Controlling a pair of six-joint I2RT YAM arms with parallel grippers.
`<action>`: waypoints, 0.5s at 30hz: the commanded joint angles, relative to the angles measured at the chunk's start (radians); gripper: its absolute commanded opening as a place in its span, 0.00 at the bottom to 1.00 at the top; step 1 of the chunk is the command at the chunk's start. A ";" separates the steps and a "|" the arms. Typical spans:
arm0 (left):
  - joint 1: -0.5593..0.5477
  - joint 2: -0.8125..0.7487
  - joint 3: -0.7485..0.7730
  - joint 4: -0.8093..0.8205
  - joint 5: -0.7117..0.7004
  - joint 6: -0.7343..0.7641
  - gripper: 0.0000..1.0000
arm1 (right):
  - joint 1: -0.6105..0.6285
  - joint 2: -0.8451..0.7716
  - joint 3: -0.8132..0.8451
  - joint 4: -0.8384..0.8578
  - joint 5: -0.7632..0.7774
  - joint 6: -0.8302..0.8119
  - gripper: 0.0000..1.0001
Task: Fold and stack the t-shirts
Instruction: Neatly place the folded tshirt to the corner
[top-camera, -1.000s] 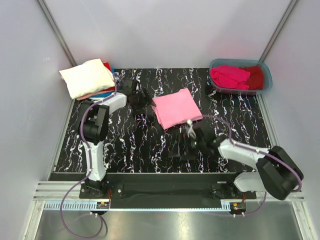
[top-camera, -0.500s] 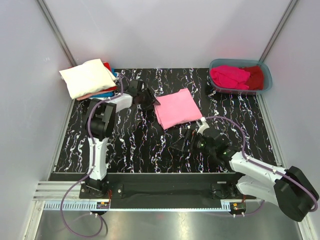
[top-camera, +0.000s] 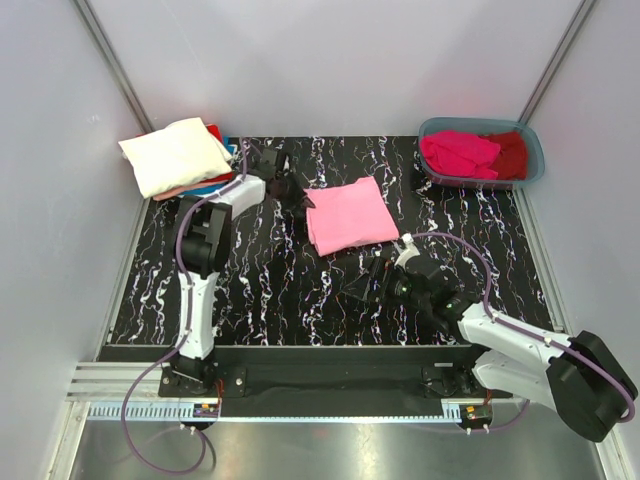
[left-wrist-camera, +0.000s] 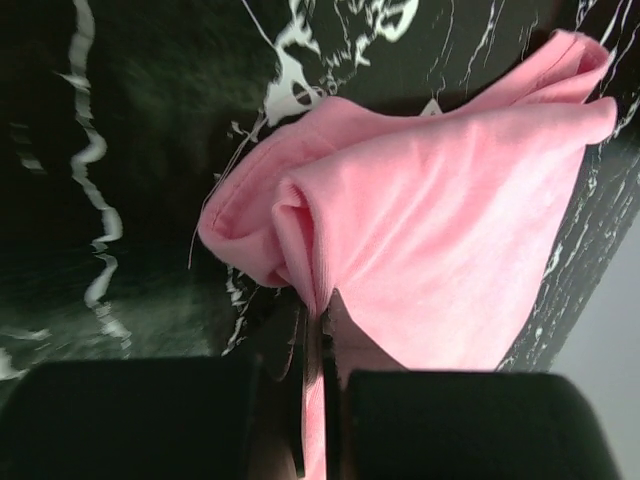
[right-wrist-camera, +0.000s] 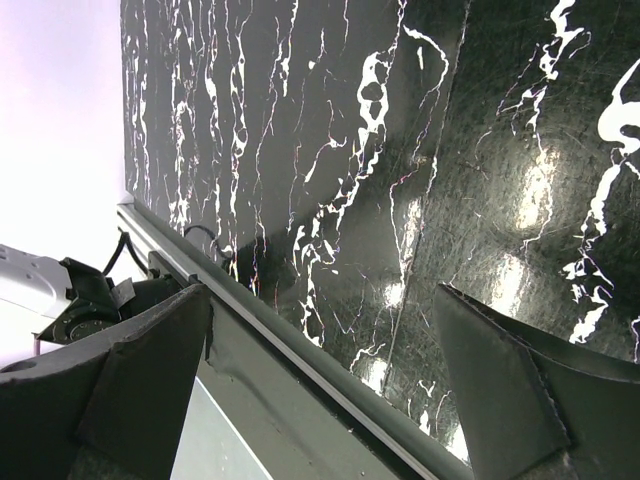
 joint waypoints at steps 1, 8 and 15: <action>0.050 -0.117 0.097 -0.131 -0.061 0.078 0.00 | -0.001 -0.020 -0.004 0.024 0.042 0.004 1.00; 0.141 -0.157 0.237 -0.303 -0.101 0.162 0.00 | -0.001 -0.017 -0.001 0.020 0.054 0.000 1.00; 0.237 -0.131 0.470 -0.479 -0.112 0.216 0.00 | -0.001 -0.009 0.004 0.013 0.059 -0.002 1.00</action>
